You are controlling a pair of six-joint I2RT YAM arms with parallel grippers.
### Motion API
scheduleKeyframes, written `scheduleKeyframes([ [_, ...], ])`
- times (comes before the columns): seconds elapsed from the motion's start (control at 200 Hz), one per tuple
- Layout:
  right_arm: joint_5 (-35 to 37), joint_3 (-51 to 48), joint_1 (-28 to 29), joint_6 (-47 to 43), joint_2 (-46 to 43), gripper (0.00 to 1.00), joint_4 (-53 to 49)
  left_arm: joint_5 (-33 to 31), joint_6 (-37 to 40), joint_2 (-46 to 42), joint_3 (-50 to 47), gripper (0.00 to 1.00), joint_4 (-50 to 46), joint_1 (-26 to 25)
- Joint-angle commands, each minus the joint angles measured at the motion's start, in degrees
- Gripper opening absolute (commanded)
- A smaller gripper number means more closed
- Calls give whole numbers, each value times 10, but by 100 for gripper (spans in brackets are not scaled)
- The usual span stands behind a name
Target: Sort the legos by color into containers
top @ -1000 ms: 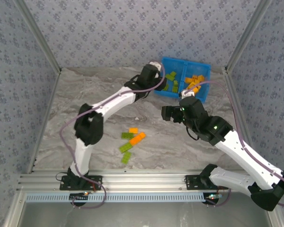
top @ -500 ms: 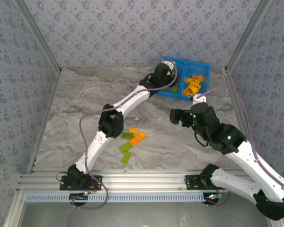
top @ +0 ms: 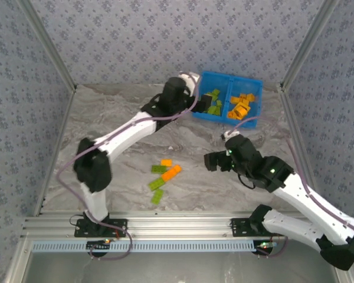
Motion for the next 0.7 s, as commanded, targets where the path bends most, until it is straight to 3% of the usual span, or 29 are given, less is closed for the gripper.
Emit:
scheduleKeyframes([
  [0.0,-71,-10,36,-29,58,100,34,-37,49,-98,-91,96,-6,-1],
  [0.14,-60,3,104,-23,178,100,77,-96,62,-221,-230,96,-50,0],
  [0.27,-93,28,122,-23,289,95,125,-155,24,-315,-332,97,-88,2],
  [0.35,-66,45,131,-35,341,94,132,-171,1,-361,-382,97,-106,5],
  [0.52,-3,64,119,-103,408,83,139,-189,-29,-423,-460,97,-134,12],
  [0.695,-68,98,118,-160,469,83,139,-200,-38,-448,-490,98,-135,16],
])
